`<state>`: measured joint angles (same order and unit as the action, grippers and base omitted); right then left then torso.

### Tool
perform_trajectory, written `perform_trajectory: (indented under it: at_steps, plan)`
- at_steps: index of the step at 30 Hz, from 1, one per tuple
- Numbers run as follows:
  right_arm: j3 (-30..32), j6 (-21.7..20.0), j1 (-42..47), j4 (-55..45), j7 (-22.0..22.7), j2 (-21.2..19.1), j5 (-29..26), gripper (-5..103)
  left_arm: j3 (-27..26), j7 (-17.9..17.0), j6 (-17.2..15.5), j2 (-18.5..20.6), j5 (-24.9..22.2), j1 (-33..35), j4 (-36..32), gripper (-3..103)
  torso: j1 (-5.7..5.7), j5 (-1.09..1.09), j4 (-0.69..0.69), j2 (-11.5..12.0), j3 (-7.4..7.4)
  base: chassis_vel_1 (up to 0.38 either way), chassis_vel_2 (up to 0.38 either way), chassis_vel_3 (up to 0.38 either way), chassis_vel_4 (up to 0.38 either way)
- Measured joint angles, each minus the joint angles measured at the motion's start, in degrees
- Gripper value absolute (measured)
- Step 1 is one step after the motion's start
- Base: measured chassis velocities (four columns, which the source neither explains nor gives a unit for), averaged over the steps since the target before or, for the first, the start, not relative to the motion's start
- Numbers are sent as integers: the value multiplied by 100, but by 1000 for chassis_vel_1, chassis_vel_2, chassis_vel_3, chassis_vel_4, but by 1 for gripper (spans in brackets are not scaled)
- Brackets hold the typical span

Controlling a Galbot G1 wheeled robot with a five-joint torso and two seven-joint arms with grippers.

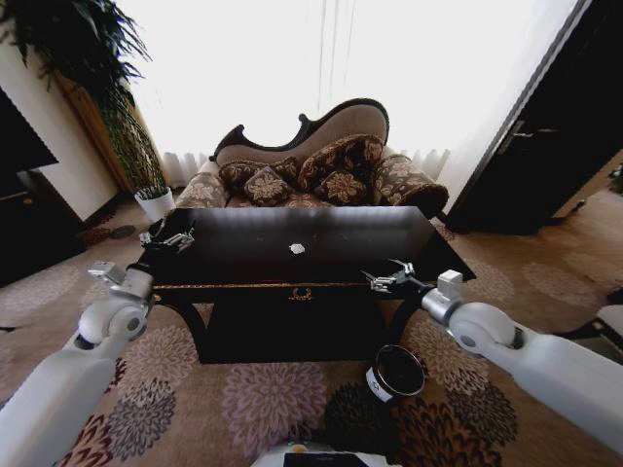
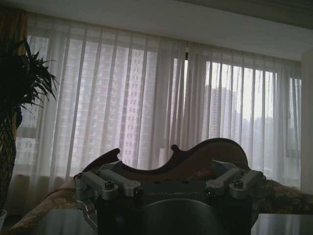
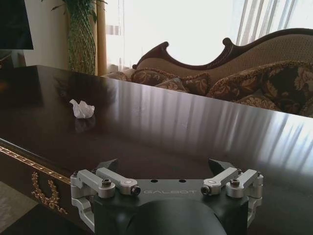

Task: Move to the front of the table and place the trash on the table into the trash bin.

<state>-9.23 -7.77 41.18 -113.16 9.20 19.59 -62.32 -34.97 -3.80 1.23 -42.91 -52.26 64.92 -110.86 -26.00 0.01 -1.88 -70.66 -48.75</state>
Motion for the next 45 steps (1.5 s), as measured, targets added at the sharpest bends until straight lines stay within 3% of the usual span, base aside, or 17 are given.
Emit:
perform_trajectory:
  at_steps: [4, 13, 15, 33, 45]
  plan:
    - [-1100, -136, -1169, 327, 110, 300, -176, 100, -1, -2, 0, 0, 0, 0, 0, 100, -1, -1, 3, 0, 0, 0, 0, 0, 0]
    - [-2018, -298, -2197, 601, 207, 559, -325, 100, 0, 0, 0, 0, 0, 0, 0, 100, 0, -2, 1, -1, 0, 0, 0, 0, 0]
    - [-2504, -348, -2791, 725, 275, 675, -383, 100, 0, -2, 0, 0, 0, 0, 0, 100, 0, -4, 2, 0, 0, 0, 0, 0, 0]
    - [-4192, -662, -4476, 1114, 619, 1365, -1014, 100, 0, -1, 0, 0, 0, 0, 0, 100, 0, -3, 2, 0, 0, 0, 0, 0, 0]
    - [-4769, -667, -5120, 1499, 731, 1868, -1054, 100, -1, -1, 0, 0, 0, 0, 0, 100, 0, -2, 1, 0, 0, 0, 0, 0, 0]
